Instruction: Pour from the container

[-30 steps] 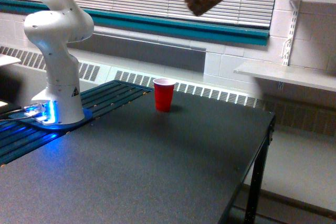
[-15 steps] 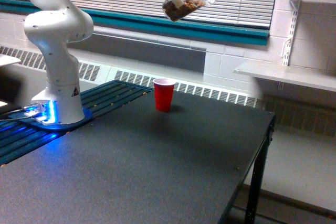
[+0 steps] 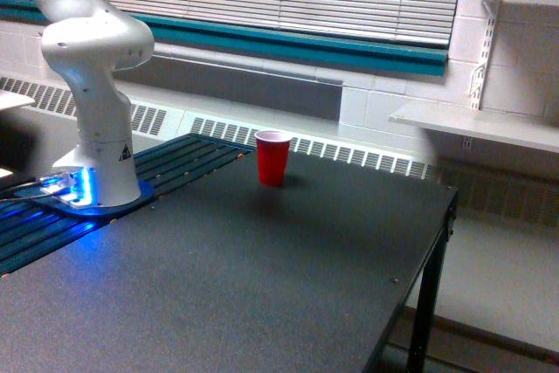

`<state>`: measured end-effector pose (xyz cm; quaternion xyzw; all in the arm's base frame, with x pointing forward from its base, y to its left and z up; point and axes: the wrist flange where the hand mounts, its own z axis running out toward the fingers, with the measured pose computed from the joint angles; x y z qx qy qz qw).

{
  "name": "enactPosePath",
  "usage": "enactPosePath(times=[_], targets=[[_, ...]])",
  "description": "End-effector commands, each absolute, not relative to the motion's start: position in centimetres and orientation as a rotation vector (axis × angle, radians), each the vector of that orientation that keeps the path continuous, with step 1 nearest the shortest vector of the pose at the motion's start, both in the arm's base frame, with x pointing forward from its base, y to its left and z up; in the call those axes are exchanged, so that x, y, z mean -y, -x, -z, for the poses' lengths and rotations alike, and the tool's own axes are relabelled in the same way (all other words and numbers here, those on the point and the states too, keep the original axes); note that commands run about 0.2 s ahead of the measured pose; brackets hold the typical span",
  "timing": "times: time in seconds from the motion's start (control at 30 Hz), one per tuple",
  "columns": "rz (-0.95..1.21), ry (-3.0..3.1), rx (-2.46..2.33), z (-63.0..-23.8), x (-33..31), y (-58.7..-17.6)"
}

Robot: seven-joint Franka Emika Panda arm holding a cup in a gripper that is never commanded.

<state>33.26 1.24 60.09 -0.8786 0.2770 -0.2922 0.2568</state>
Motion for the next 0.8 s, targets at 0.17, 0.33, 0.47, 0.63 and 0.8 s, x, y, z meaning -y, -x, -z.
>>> enactPosePath(times=[0.17,0.33,0.47,0.63,0.8], targets=[[0.888,2.366,-0.469,-64.0,-2.2,-28.6],[0.957,2.318,-0.344,-65.9,-1.5,-26.0],[1.013,2.304,-0.262,-66.3,-1.6,-24.5],[0.985,2.31,-0.237,-65.7,-2.6,-24.7],[0.941,2.322,-0.202,-65.5,-3.9,-24.6]])
